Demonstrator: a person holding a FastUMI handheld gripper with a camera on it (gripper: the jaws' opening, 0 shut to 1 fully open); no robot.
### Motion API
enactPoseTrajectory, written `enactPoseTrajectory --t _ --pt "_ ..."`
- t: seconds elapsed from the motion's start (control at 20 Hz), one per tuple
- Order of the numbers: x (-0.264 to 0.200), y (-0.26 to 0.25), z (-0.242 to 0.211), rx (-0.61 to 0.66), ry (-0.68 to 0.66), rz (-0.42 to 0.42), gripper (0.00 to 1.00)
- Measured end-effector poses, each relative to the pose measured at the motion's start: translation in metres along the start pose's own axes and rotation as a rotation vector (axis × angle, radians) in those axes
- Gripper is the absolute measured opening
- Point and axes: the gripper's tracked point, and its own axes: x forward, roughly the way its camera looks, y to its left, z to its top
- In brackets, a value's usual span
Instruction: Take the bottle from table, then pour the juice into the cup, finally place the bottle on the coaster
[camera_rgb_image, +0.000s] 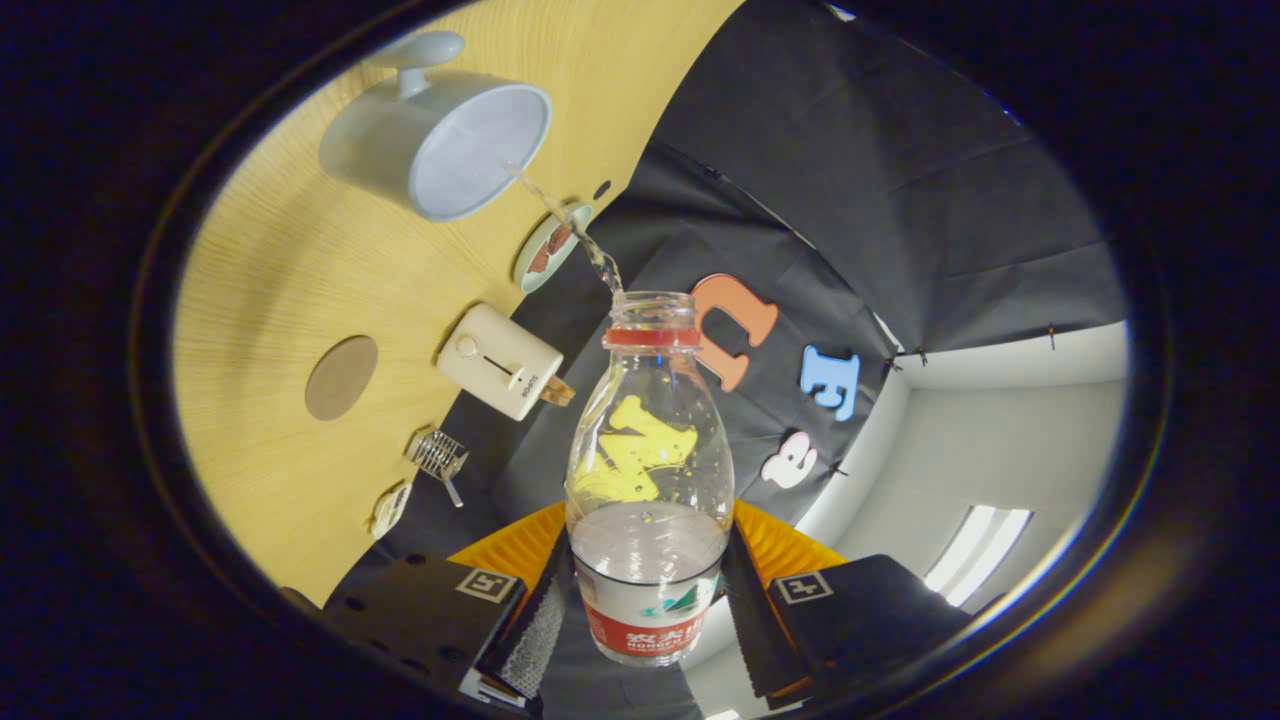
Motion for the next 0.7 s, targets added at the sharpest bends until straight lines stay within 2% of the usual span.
enactPoseTrajectory --t 0.7 --pt "0.001 -0.023 0.023 -0.132 -0.053 -0.081 0.79"
